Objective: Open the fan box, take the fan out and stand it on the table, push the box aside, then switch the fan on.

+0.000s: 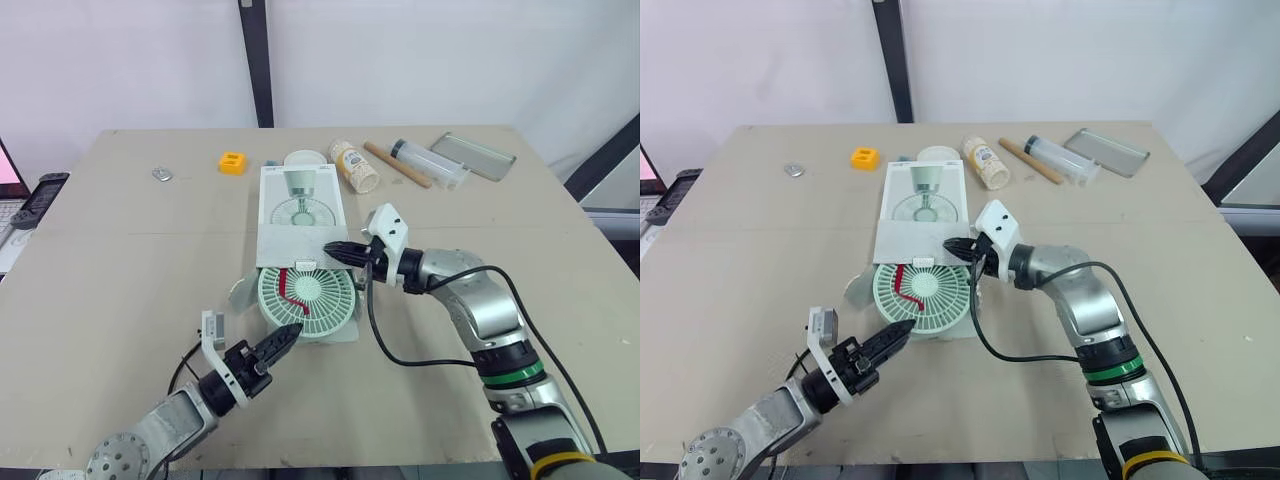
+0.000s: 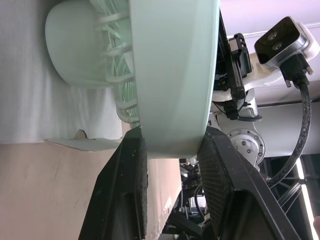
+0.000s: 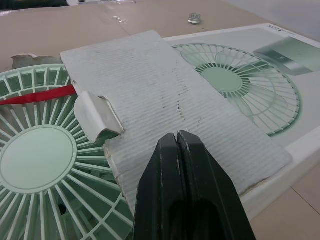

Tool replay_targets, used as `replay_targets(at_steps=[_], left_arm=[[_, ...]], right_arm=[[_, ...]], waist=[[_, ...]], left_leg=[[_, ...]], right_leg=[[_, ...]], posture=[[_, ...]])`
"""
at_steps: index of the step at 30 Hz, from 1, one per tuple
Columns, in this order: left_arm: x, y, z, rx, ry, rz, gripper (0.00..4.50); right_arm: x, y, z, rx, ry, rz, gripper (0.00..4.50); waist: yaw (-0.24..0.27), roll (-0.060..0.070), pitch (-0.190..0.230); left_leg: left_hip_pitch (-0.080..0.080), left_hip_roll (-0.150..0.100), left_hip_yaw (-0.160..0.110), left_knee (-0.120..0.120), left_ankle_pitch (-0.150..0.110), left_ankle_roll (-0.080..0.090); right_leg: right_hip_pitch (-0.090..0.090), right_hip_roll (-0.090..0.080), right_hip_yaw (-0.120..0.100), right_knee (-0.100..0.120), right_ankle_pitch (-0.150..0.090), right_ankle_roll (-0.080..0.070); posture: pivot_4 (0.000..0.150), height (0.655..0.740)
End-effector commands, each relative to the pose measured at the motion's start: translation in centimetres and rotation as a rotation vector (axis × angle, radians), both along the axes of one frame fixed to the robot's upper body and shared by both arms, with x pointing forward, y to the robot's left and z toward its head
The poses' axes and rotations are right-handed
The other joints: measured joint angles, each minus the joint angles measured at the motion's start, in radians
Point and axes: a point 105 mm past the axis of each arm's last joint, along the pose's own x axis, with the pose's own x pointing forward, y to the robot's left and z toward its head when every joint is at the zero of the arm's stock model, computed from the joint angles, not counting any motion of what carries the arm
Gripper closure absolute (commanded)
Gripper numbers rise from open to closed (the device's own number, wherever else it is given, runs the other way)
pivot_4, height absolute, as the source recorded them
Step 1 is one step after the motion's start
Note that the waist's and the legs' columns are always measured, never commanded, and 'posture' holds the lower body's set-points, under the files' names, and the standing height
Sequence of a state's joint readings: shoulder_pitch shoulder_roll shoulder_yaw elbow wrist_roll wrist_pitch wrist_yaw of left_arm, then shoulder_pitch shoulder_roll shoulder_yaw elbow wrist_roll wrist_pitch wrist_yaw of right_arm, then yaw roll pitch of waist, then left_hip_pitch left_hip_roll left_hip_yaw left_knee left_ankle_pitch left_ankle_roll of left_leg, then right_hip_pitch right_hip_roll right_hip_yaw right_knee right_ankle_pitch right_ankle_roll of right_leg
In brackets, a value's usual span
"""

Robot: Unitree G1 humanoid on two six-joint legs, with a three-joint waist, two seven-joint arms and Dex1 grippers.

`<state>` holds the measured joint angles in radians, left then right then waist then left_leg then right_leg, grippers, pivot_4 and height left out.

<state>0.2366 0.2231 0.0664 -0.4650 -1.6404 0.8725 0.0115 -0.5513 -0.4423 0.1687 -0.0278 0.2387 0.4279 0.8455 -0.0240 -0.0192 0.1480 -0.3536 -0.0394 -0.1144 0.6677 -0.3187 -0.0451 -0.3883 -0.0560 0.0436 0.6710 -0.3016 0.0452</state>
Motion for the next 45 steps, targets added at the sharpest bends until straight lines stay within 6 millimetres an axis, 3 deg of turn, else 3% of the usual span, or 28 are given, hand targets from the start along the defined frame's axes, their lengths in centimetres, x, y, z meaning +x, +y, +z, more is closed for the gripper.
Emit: replay_targets(at_steps=[1,4,6,13,31,34,36,38,45], left_arm=[[0.1,0.1,-1.2,0.055,0.031,-0.001,2.46],[0.3,0.2,-0.7,0.065,-0.001,-0.009,1.28],[0.0,0.3,-0.3,0.053,-0.012,-0.034,0.75],[1.1,1.3,0.6,0.097,-0.063,0.007,0.75],[3.3,0.8,0.3,0.109,-0.08,0.063,0.75],[3.6,1.0,0.4,0.085,-0.078,0.075,1.36],[3.3,0.9,0.4,0.076,-0.08,0.053,2.23],[2.9,0.7,0.4,0.063,-0.076,0.033,2.75],[0.9,0.8,0.5,0.024,-0.042,-0.026,2.89]], right_arm=[[-0.3,0.2,-1.2,-0.017,0.04,0.003,4.5],[-0.3,0.1,-1.2,-0.017,0.038,0.0,4.5],[-0.3,0.1,-1.1,-0.017,0.037,-0.001,4.5],[-0.2,0.0,-0.7,0.008,0.029,0.008,4.5],[-0.2,0.0,-1.1,-0.006,0.031,0.0,4.5],[-0.2,0.0,-1.2,-0.009,0.032,-0.001,4.5],[-0.2,0.0,-1.2,-0.009,0.032,-0.001,4.5],[-0.2,0.1,-1.2,-0.009,0.031,-0.001,4.5],[-0.1,0.1,-1.0,-0.006,0.025,-0.002,4.5]], waist=[[0.0,0.0,0.0],[0.0,0.0,0.0],[0.0,0.0,0.0],[0.0,0.001,0.001],[0.0,0.002,0.001],[0.0,0.001,0.001],[0.0,0.001,0.001],[-0.001,0.001,0.001],[-0.001,0.001,0.001]], left_leg=[[0.0,0.0,0.0,0.0,0.0,0.0],[0.0,0.0,0.0,0.0,0.0,0.0],[0.0,0.0,0.0,0.0,0.0,0.0],[0.0,0.0,0.0,-0.001,0.0,0.0],[0.0,0.0,0.0,-0.001,0.0,0.0],[0.0,0.0,0.0,-0.001,0.0,0.0],[0.0,0.0,0.0,-0.001,0.0,0.0],[0.0,0.0,0.0,-0.001,0.0,0.0],[0.0,0.0,0.0,-0.001,0.0,0.0]], right_leg=[[0.0,0.0,0.0,0.0,0.0,0.0],[0.0,0.0,0.0,0.0,0.0,0.0],[0.0,0.0,0.0,0.0,0.0,0.0],[0.0,0.0,0.0,-0.001,0.0,0.0],[-0.001,0.0,0.0,-0.001,0.0,-0.001],[-0.001,0.0,0.0,-0.001,0.0,-0.001],[-0.001,0.0,0.0,-0.001,0.0,-0.001],[-0.001,0.0,0.0,-0.001,0.0,-0.001],[-0.001,0.0,0.0,-0.001,0.0,-0.001]], posture=[[0.15,0.74],[0.15,0.74],[0.15,0.74],[0.15,0.74],[0.15,0.74],[0.15,0.74],[0.15,0.74],[0.15,0.74],[0.15,0.74]])
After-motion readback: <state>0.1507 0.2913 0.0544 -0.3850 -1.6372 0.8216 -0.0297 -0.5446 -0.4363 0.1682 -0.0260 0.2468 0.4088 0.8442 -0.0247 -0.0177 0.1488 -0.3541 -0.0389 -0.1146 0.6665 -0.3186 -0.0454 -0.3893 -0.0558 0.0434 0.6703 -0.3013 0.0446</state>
